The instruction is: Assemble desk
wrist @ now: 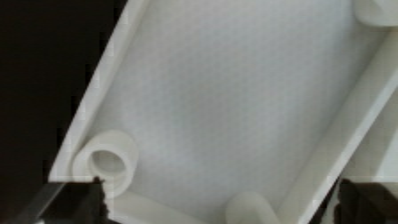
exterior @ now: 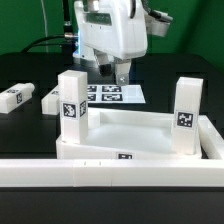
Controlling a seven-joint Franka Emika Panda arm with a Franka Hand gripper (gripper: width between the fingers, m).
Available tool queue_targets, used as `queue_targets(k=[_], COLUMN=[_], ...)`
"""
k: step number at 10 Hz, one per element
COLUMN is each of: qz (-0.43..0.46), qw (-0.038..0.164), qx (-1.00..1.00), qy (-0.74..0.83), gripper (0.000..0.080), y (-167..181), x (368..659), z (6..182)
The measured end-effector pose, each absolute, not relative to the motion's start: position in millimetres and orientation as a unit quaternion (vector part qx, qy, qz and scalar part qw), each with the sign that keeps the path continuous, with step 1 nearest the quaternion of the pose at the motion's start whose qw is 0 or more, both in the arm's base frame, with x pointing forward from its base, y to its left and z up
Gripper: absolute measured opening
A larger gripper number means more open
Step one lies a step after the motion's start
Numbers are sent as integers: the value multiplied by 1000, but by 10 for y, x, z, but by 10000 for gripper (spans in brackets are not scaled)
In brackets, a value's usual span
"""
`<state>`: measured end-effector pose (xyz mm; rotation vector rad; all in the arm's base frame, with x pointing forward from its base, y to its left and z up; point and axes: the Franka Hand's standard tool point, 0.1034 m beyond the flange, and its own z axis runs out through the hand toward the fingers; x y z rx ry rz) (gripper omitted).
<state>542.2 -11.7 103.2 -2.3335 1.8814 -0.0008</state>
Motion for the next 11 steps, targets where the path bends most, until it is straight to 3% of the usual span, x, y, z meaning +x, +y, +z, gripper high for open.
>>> queue_targets(k=[4,11], qz=[29,51], qw=[78,32], qx=[-666,-667], qy=[741,743], gripper=[649,649], y=[1,49], x=[5269,4973], z=[906,380])
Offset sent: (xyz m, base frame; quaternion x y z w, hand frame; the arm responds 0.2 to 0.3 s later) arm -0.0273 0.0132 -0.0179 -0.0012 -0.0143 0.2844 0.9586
